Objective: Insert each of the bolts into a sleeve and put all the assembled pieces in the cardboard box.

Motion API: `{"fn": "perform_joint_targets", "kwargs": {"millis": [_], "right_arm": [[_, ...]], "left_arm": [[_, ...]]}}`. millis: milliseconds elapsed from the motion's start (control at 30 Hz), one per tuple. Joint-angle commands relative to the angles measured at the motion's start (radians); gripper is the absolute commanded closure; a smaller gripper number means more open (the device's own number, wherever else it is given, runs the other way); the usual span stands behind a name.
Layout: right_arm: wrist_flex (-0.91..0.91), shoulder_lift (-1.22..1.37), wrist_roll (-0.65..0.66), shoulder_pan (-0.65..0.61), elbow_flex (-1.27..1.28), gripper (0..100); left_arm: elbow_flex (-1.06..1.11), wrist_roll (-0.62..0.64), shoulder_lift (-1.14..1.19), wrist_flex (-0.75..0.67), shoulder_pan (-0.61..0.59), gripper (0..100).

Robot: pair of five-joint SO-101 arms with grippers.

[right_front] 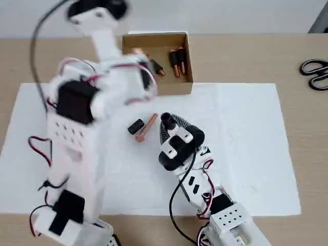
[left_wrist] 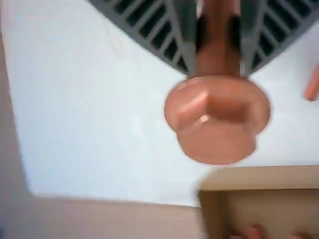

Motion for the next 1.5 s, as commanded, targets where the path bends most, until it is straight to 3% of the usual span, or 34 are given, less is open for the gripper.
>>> {"fn": "perform_joint_targets", "kwargs": {"millis": [0, 167, 333, 533, 667, 767, 1167, 1300, 1467], "right_arm": [[-0.081, -0.019, 0.008, -0.002, 0.008, 99.5], [-0.104, -0.019, 0.0, -0.002, 0.008, 99.5], [-0.099, -0.019, -0.115, -0.001, 0.008, 99.5], [-0.096, -0.019, -0.132, -0.001, 0.008, 99.5], [-0.096, -0.019, -0.132, -0.001, 0.008, 99.5], [-0.096, -0.018, -0.132, -0.001, 0.008, 99.5], [-0.096, -0.019, -0.129, -0.001, 0.008, 99.5], [-0.096, -0.019, -0.129, -0.001, 0.008, 99.5], [-0.096, -0.019, -0.129, -0.001, 0.008, 99.5]], "left_arm": [[-0.059, -0.029, -0.083, 0.011, 0.052, 99], [-0.054, -0.029, -0.147, 0.011, 0.055, 99], [-0.044, -0.057, -0.242, 0.015, 0.054, 99], [0.117, -0.146, -0.428, 0.009, 0.058, 99], [0.34, -0.209, -0.537, -0.017, 0.058, 99], [0.529, -0.219, -0.617, -0.173, 0.054, 99], [1.514, -0.213, -0.951, -1.29, 0.058, 99], [1.67, -0.193, -1.091, -1.341, 0.061, 99], [1.744, -0.002, -1.162, -1.301, 0.058, 99]]}}
